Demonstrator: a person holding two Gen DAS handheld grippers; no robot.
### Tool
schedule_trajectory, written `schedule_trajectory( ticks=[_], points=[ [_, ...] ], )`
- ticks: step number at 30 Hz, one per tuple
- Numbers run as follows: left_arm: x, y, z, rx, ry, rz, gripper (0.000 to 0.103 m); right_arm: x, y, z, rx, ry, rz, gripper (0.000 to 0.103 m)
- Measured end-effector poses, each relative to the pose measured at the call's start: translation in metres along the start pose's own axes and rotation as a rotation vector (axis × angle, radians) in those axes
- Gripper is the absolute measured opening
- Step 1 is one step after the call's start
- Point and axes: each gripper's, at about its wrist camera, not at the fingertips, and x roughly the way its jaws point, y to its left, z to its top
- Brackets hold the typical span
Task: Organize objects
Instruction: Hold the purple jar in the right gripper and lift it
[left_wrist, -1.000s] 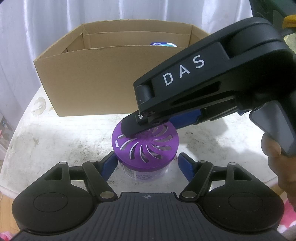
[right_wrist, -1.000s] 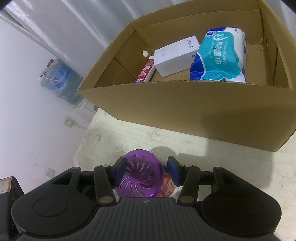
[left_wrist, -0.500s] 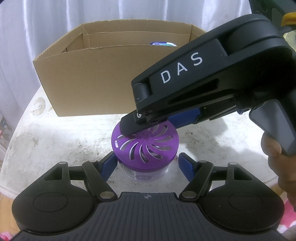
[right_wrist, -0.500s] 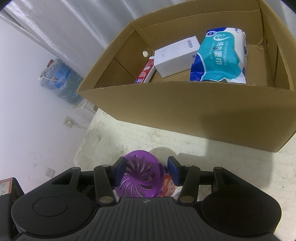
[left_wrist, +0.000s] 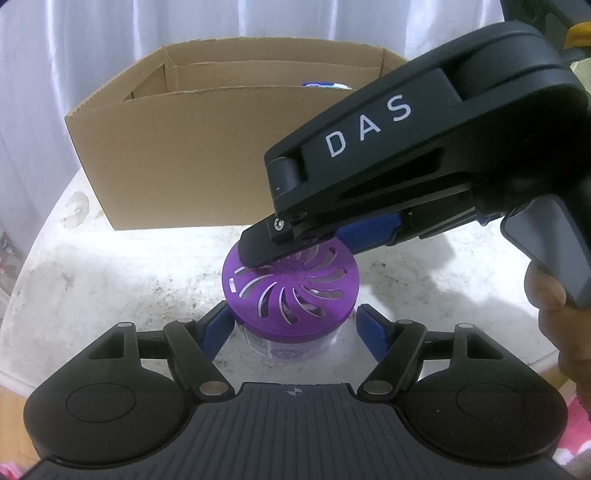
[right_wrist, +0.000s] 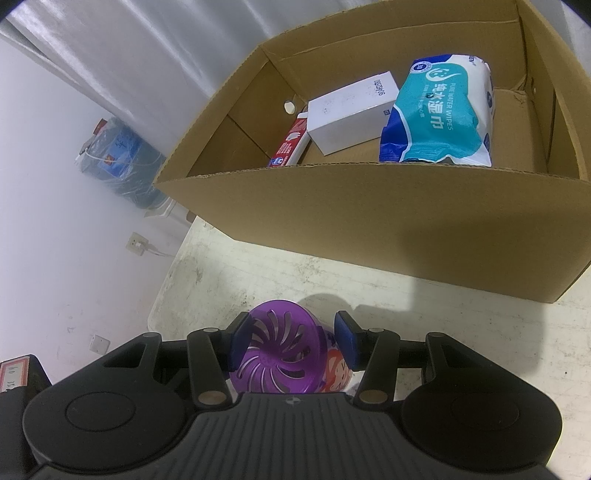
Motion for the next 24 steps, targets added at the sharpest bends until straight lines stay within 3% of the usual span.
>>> schedule_trajectory(
  ticks=[18, 24],
  points=[
    [0.007, -0.009, -0.003, 0.044, -0.007, 0.031, 0.072, 0.001, -0.001, 0.0, 0.009, 0.005, 0.008, 0.054],
    [0.004, -0.008, -0.003, 0.039, -0.012, 0.036, 0.068, 0.002, -0.002, 0.0, 0.013, 0.006, 0.014, 0.054]
  ],
)
